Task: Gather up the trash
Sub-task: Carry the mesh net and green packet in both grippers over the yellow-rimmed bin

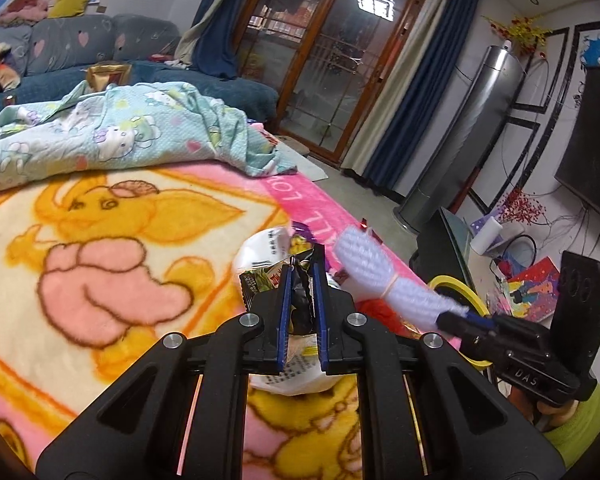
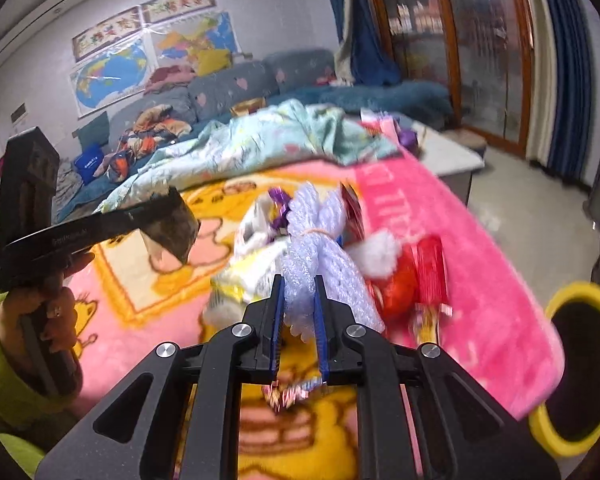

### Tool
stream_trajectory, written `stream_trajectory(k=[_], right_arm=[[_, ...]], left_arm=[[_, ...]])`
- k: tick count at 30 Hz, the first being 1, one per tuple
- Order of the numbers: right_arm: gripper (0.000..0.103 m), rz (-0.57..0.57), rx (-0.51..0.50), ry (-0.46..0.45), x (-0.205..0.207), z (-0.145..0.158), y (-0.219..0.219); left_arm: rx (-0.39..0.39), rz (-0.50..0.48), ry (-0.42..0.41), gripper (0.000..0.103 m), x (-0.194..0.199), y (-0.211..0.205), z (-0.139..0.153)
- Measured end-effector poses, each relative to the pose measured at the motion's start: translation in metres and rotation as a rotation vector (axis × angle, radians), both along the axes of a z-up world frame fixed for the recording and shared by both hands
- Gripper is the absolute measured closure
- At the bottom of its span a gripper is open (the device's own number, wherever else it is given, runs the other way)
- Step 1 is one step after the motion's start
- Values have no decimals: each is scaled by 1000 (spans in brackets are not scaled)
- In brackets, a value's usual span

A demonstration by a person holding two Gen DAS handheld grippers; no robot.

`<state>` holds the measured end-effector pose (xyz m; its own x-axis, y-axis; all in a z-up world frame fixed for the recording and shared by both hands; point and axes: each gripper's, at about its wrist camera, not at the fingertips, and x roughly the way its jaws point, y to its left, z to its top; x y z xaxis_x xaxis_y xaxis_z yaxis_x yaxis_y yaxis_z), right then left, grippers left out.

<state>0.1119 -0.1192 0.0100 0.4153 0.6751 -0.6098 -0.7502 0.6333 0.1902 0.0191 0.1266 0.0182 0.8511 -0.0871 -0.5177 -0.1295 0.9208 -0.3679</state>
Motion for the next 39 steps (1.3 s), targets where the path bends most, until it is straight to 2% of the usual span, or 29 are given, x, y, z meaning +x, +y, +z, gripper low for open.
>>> stream_trajectory(k=[3, 8, 13, 18, 25, 33, 39], right_arm=[[89, -18, 0, 60, 0, -3, -12], [89, -34, 12, 95, -7, 0, -31], [89, -54, 16, 107, -12, 4, -49], [89, -120, 39, 61, -14, 14, -73], [89, -249, 92, 38, 1, 23, -116], [89, -450, 125, -28, 26, 33, -168], [89, -595, 130, -31, 44, 26, -208]], left_arm=[[7, -16, -1, 97, 1, -8, 1], [23, -49, 4, 97, 6, -23, 2], [34, -90, 11, 97, 15, -39, 2], [56, -152, 10, 97, 26, -65, 4], [83, -249, -4, 97, 45, -107, 9], [103, -376, -16, 97, 77, -166, 12], [126, -483, -6, 97, 103, -214, 9]])
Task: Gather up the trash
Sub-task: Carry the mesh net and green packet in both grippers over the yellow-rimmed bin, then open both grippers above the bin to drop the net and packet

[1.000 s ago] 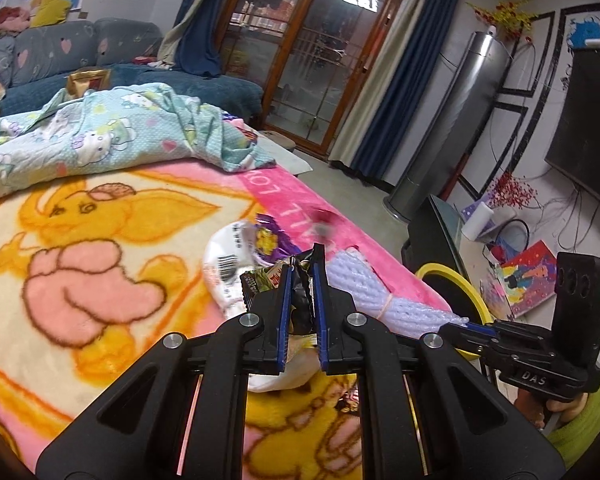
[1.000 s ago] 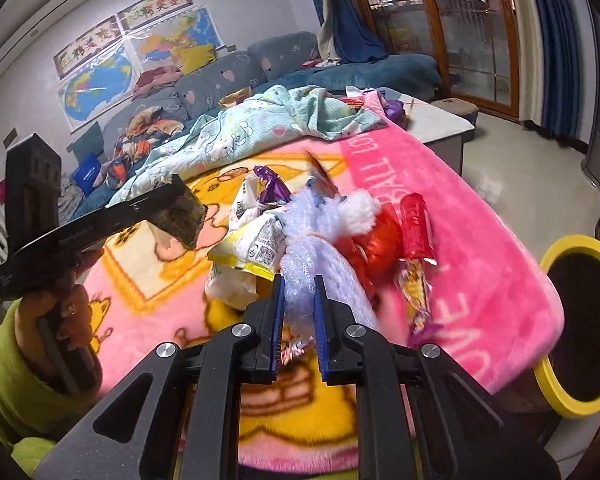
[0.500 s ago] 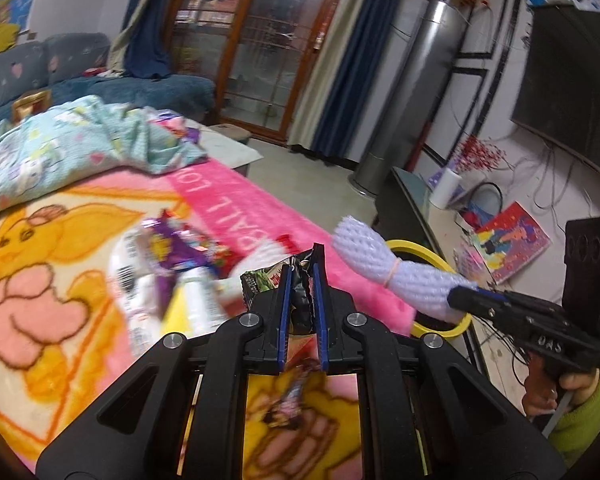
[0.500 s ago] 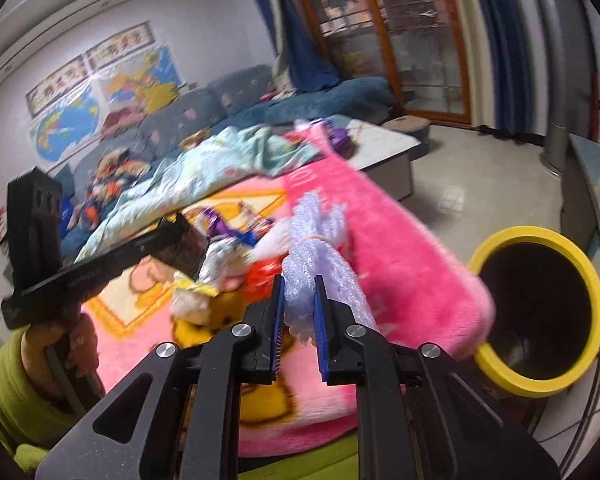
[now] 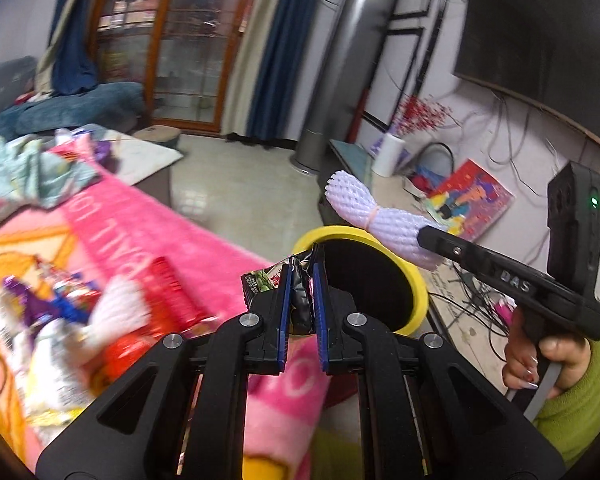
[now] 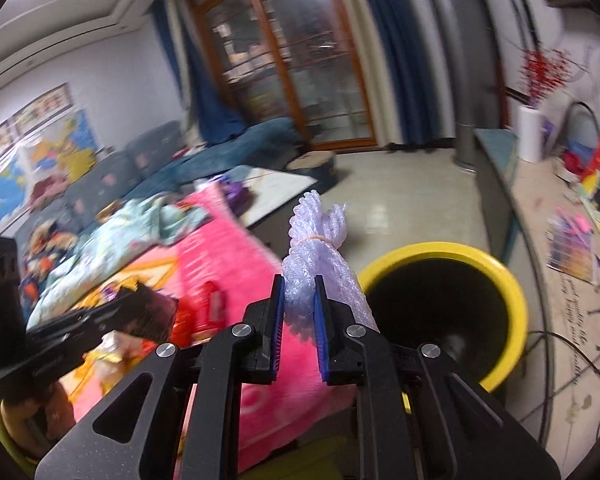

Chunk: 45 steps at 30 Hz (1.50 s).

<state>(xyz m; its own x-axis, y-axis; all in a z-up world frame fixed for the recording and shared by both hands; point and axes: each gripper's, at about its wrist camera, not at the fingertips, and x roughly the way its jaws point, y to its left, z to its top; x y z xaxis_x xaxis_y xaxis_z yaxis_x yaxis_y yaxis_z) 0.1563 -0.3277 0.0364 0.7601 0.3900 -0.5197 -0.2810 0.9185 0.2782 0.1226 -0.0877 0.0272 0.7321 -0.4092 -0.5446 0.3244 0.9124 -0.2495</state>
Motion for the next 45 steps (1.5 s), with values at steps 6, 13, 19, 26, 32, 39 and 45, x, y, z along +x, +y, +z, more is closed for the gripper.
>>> stream_trajectory(k=[6, 13, 19, 26, 32, 39, 45], right_arm=[[89, -128, 21, 62, 19, -19, -44], [89, -254, 55, 179, 30, -55, -92], [89, -295, 78, 256, 38, -79, -109], [84, -305, 101, 303, 47, -95, -117], [65, -338, 90, 303, 46, -98, -123], [65, -370, 49, 251, 38, -86, -118], [55, -325, -19, 113, 24, -57, -89]], left_arm=[[-2, -90, 30, 97, 26, -46, -9], [37, -161, 64, 97, 59, -95, -25], [54, -201, 121, 96, 88, -121, -41], [62, -207, 168, 84, 119, -141, -56], [19, -145, 194, 43, 136, -133, -61], [-34, -57, 174, 16, 122, -101, -51], [-70, 31, 138, 11, 103, -65, -35]])
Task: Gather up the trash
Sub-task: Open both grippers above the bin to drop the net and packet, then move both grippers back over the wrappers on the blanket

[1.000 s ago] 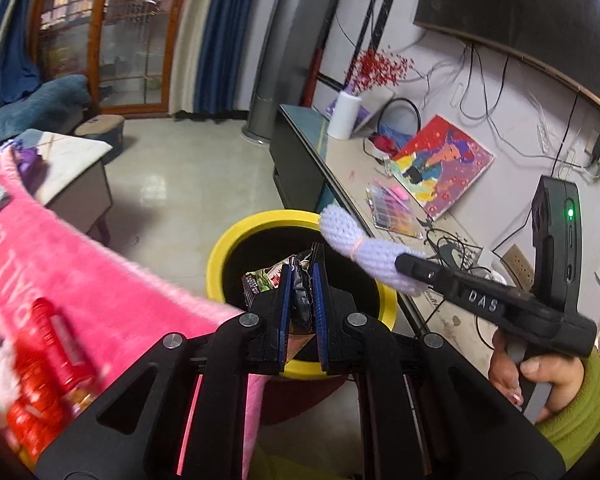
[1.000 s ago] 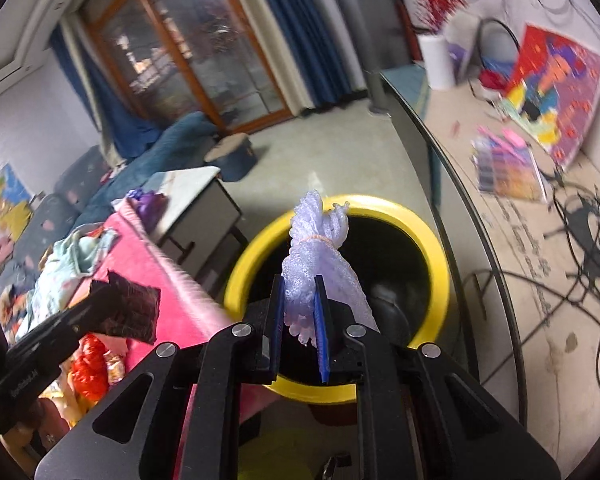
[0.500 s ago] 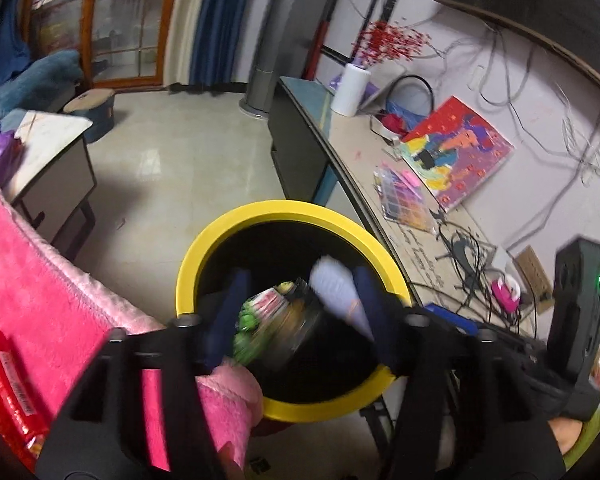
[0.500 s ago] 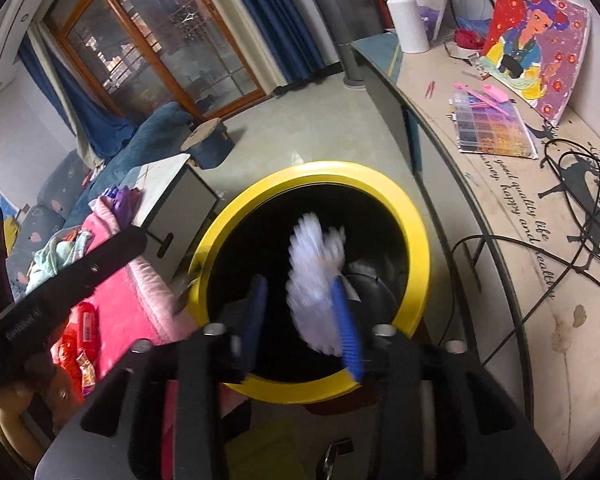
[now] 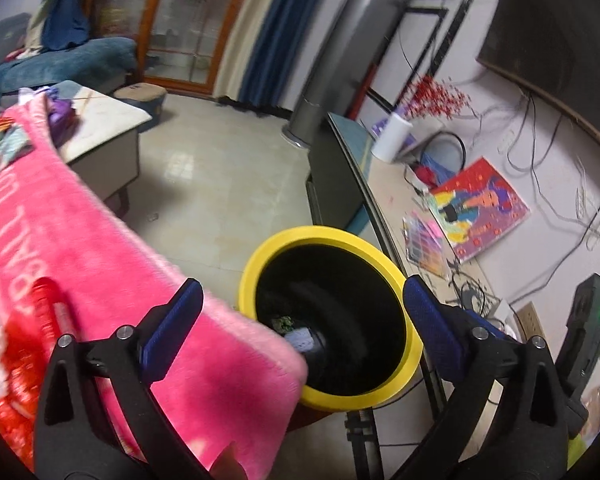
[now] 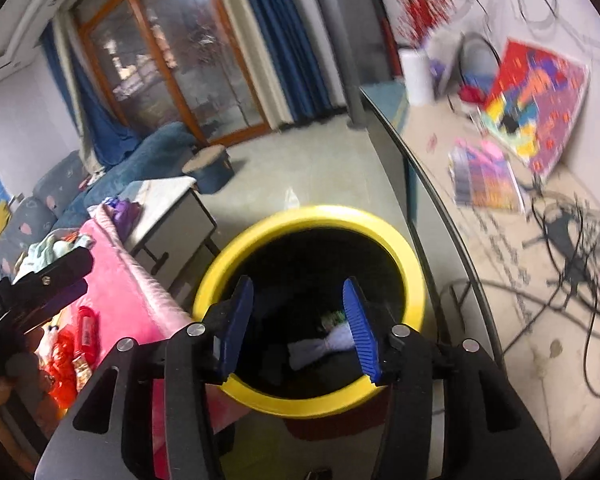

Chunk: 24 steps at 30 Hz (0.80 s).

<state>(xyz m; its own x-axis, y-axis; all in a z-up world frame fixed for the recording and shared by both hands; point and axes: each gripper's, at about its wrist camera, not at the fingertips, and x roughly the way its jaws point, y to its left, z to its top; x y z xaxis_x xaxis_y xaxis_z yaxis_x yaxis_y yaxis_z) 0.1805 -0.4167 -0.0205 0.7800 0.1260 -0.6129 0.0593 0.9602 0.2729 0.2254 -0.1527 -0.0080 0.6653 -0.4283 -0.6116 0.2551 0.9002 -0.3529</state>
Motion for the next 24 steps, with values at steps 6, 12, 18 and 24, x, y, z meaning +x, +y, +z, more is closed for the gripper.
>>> stream_trajectory(k=[6, 12, 18, 24], right_arm=[[46, 89, -54, -100, -17, 25, 35], [41, 176, -64, -142, -29, 37, 68], [36, 268, -90, -163, -40, 45, 102], [34, 339, -89, -166, -51, 48, 129]], left_arm=[[13, 77, -57, 11, -23, 32, 14], [14, 127, -92, 11, -42, 56, 23], [12, 175, -124, 11, -63, 81, 27], [9, 235, -136, 11, -82, 110, 27]])
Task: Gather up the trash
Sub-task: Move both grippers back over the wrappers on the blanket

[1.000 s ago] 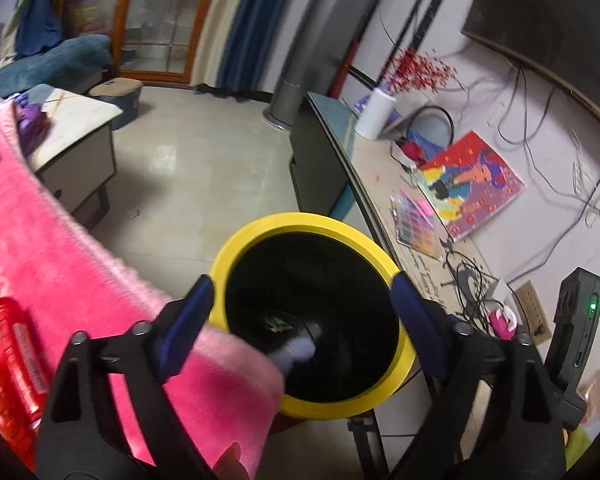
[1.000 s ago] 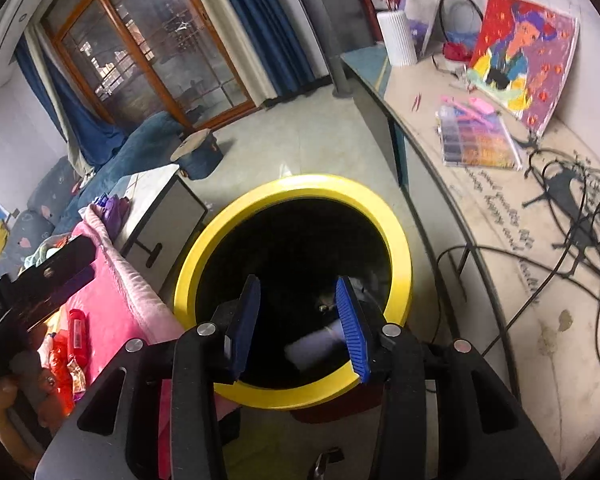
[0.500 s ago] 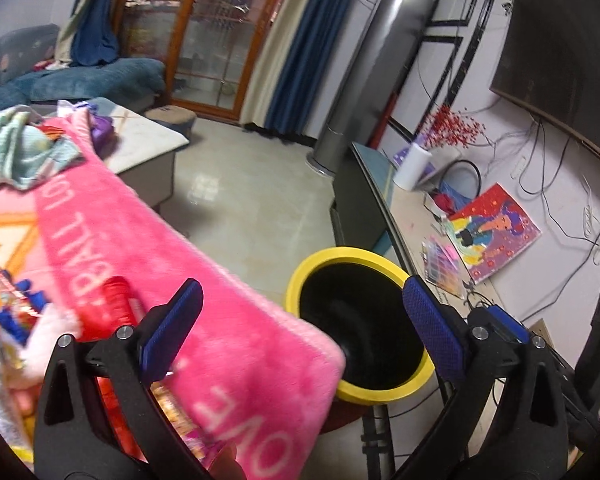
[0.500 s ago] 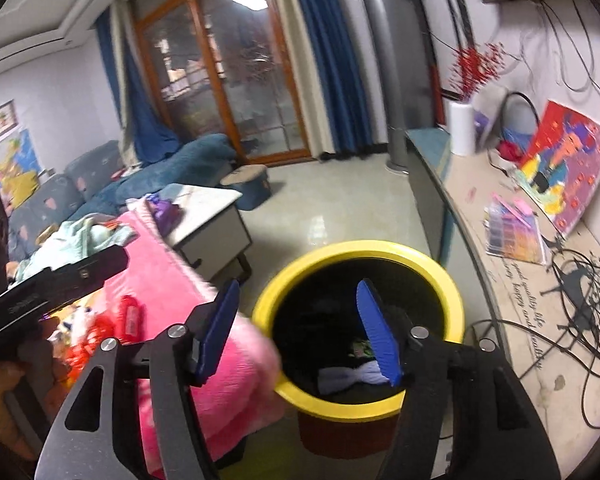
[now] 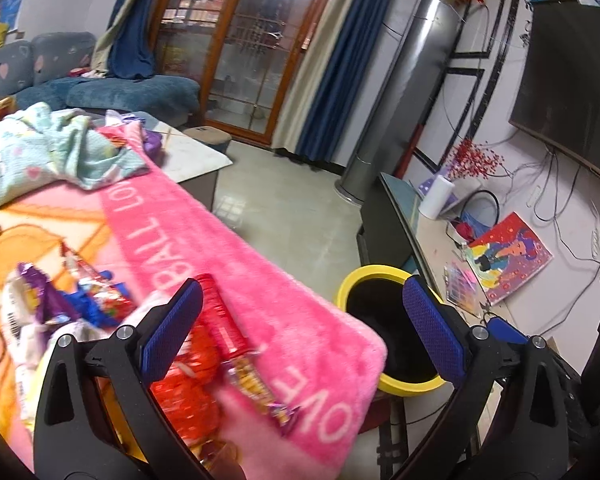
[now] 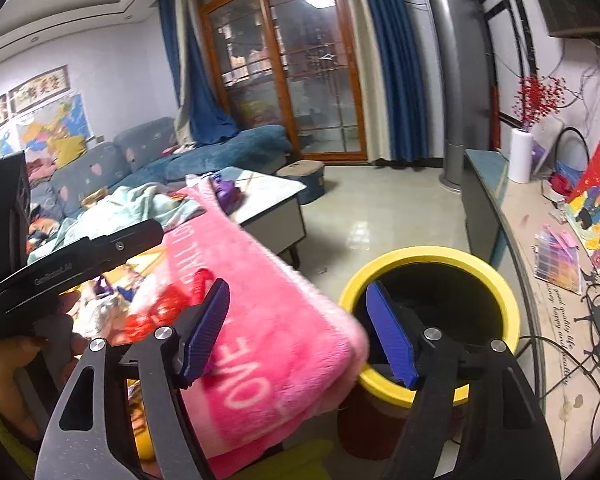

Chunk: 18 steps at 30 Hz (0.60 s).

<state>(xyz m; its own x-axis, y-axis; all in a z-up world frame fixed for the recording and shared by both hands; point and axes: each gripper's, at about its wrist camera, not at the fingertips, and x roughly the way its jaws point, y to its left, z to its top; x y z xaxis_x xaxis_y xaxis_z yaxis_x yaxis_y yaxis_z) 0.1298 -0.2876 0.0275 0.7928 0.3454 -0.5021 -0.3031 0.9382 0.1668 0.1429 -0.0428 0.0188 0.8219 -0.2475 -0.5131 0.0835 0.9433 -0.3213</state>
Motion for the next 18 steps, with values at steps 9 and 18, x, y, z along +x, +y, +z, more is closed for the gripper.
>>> stream_trajectory(k=[9, 18], right_arm=[[32, 124, -23, 3, -15, 0, 39], [31, 221, -48, 32, -27, -9, 78]], left_arm=[[16, 116, -18, 11, -22, 47, 2], [-5, 244, -19, 11, -46, 105, 0]])
